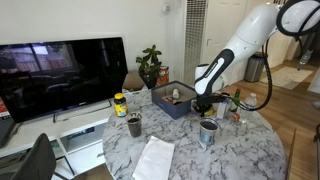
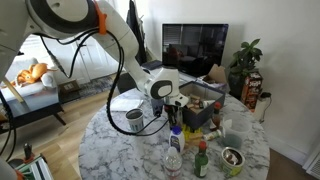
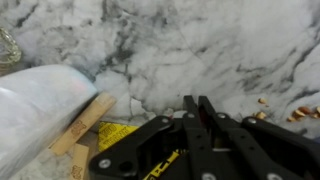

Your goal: Place the metal cup upright then put two red packets into it

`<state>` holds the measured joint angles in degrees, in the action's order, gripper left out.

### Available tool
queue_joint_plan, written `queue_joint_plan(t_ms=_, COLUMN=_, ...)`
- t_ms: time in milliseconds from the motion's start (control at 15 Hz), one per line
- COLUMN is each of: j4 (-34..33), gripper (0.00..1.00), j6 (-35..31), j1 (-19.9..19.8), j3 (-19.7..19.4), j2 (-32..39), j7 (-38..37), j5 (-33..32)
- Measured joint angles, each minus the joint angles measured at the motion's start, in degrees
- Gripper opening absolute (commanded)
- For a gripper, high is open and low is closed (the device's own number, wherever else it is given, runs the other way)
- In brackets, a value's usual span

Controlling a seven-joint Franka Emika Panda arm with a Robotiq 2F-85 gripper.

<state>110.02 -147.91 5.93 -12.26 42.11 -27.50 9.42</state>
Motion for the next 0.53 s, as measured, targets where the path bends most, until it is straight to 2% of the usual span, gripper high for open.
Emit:
queue_joint_plan(t_ms=267, j4=2.7, gripper=0.01, j6=4.2, j1=-0.6, j3=0.0, j2=-4.1, j7=2.0, j5=-0.2)
queue_joint_plan(t_ms=533, j4=9.1, gripper=0.01, j6=7.5, j1=-1.1, j3=1.5, j2=-12.6, j7=8.5, j5=-0.8)
